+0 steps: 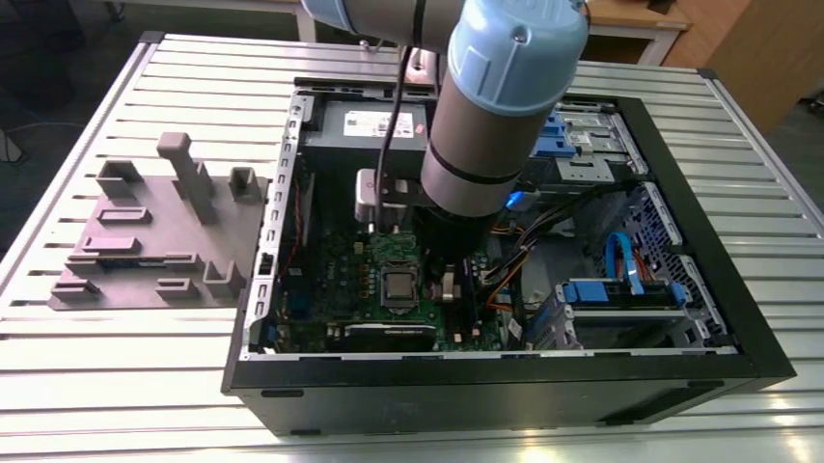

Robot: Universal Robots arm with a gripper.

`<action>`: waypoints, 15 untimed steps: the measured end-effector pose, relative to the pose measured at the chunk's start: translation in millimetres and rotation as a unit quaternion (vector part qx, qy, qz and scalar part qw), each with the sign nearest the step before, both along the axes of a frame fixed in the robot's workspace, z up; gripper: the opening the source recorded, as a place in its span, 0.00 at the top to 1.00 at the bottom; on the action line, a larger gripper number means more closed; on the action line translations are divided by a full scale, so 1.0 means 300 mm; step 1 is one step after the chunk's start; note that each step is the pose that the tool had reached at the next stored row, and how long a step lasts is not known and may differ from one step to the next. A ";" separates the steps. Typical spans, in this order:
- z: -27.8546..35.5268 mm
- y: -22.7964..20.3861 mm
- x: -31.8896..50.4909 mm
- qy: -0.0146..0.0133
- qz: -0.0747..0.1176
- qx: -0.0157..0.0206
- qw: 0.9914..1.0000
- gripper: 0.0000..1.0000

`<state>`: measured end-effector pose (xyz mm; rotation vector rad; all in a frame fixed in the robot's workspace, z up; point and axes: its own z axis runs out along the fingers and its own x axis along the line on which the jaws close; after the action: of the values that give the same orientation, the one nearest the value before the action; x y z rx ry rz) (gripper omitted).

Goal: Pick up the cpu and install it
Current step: 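Install the first cpu locking lever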

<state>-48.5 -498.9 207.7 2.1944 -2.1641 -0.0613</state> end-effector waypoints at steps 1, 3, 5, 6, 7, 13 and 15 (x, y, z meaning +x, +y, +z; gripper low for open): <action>-0.001 -0.001 0.000 0.000 0.002 0.000 1.000 0.89; -0.002 -0.003 0.000 0.000 0.005 0.000 1.000 0.89; -0.002 -0.006 0.000 0.000 0.007 0.000 1.000 0.89; -0.002 -0.007 0.000 -0.001 0.008 0.000 1.000 0.89; -0.003 -0.007 0.000 -0.001 0.009 0.000 1.000 0.89; -0.009 -0.008 0.000 -0.001 0.020 -0.001 1.000 0.89; -0.013 -0.008 0.000 -0.001 0.024 -0.001 1.000 0.89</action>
<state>-48.5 -501.3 203.9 2.2458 -2.1111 -0.0544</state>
